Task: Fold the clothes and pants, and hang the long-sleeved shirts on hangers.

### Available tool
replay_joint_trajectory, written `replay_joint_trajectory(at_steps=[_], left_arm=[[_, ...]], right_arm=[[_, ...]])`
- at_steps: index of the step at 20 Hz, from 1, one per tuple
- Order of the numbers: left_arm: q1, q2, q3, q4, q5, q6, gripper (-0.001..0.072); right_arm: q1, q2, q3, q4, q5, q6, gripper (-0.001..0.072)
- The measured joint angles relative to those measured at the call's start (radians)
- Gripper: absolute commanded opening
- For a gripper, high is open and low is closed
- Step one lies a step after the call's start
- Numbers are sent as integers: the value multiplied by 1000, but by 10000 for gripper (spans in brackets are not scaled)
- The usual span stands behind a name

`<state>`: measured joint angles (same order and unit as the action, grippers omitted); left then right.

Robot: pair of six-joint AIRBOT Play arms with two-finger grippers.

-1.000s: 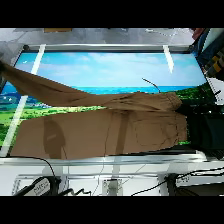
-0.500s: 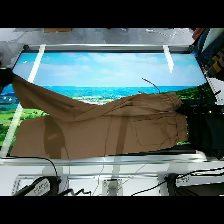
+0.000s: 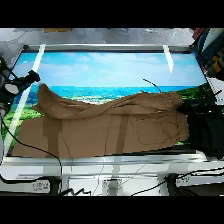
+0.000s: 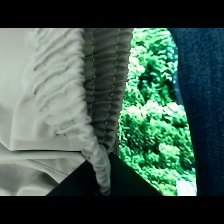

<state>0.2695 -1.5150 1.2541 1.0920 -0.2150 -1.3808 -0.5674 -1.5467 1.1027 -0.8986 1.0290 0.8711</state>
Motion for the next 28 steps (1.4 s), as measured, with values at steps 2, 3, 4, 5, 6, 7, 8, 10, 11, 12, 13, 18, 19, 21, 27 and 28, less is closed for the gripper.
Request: replay_joint_trajectory(at_steps=[2,3,4,5,6,7,8,10,11,12,13,18,19,21,27,28], left_arm=[[5,6,0,2,24,0,708],[14,20,0,3,23,-1,703],[31,41,0,3,3,-1,695],[52,60,0,4,-36,-2,695],[82,77,0,7,-97,-3,695],[114,90,0,7,-164,-3,694],[152,96,0,10,-253,-3,693],[225,89,-2,11,-435,-3,689],[258,76,-3,11,-515,-3,688],[290,56,-5,11,-597,-4,689],[314,34,-6,8,-653,-4,688],[359,-114,-8,-78,-735,1,616],[356,-143,-8,-102,-716,2,612],[346,-186,-8,-139,-664,8,478],[322,-224,7,-172,-538,11,16],[322,-212,11,-176,-538,17,16]], right_arm=[[0,0,0,0,-2,0,29],[0,0,0,0,-2,0,29],[0,0,0,0,-2,0,29],[0,0,0,0,-2,0,29],[0,0,0,0,-2,0,29],[0,0,0,0,-2,-1,29],[0,0,0,0,-2,-1,29],[0,0,0,0,-2,-1,29],[0,0,0,0,-2,-1,29],[0,0,0,0,-2,-1,29],[0,0,0,1,-2,-1,29],[0,0,0,1,9,-1,29],[0,0,0,1,13,-1,29],[0,0,0,1,16,0,29],[0,0,0,1,20,0,29],[0,0,0,1,21,0,29]])
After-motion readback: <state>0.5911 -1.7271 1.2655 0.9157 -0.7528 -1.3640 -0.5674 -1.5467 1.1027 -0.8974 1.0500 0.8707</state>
